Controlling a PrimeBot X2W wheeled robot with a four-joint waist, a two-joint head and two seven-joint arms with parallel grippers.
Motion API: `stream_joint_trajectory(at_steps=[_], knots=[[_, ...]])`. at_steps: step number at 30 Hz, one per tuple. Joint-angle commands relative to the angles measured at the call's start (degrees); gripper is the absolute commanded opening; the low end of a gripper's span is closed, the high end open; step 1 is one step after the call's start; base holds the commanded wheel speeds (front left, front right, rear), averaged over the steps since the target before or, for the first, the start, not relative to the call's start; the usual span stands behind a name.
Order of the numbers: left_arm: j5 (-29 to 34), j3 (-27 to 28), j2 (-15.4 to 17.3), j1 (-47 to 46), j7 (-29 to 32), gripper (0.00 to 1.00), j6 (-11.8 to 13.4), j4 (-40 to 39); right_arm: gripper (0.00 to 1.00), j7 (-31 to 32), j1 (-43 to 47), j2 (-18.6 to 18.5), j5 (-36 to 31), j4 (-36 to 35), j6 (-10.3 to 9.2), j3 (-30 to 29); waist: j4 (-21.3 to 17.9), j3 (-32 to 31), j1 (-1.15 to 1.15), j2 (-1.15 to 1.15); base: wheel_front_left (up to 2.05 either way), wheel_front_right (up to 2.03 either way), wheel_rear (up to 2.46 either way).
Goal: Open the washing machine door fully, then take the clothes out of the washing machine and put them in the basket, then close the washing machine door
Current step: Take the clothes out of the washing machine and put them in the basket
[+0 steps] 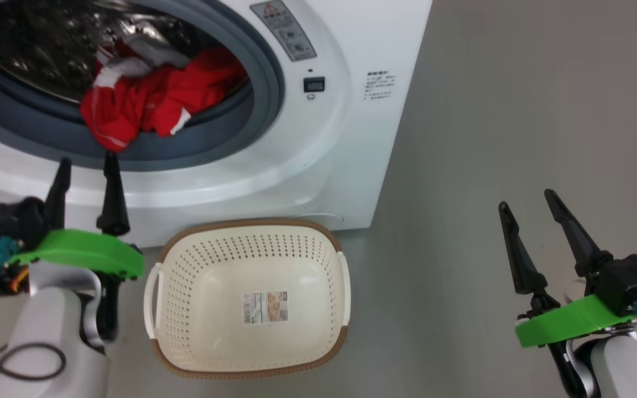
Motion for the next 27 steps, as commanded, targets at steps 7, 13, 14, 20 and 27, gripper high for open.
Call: stream_joint_trajectory(at_steps=[7, 13, 14, 20, 27], knots=[[1.7, 1.0, 3.9, -11.7, -1.9, 1.0, -0.7, 7.8, 1.0, -0.4, -3.0, -1.0, -0.9, -2.1, 0.36, 1.4, -2.0, 6.7, 0.0, 0.0, 0.0, 0.0, 0.0], [3.7, -0.2, 5.3, -19.4, -2.3, 1.0, 0.1, 15.4, 1.0, -0.4, -4.3, -0.4, -1.2, -2.3, 0.36, 2.3, -3.4, 10.3, 0.0, 0.0, 0.0, 0.0, 0.0], [4.2, -0.6, 5.7, -20.6, -2.3, 1.0, 0.4, 16.7, 1.0, -0.4, -4.6, -0.3, -1.2, -2.4, 0.36, 2.6, -3.7, 10.9, 0.0, 0.0, 0.0, 0.0, 0.0], [6.3, -1.8, 7.9, -27.2, -2.0, 1.0, 2.7, 23.9, 1.0, -0.4, -6.2, -0.1, -1.1, -2.4, 0.36, 3.5, -5.6, 13.9, 0.0, 0.0, 0.0, 0.0, 0.0], [8.0, -3.1, 10.4, -32.5, 0.8, 1.0, 4.8, 30.0, 1.0, -0.4, -7.0, 0.1, -1.0, -2.5, 0.36, 3.5, -6.8, 16.3, 0.0, 0.0, 0.0, 0.0, 0.0]])
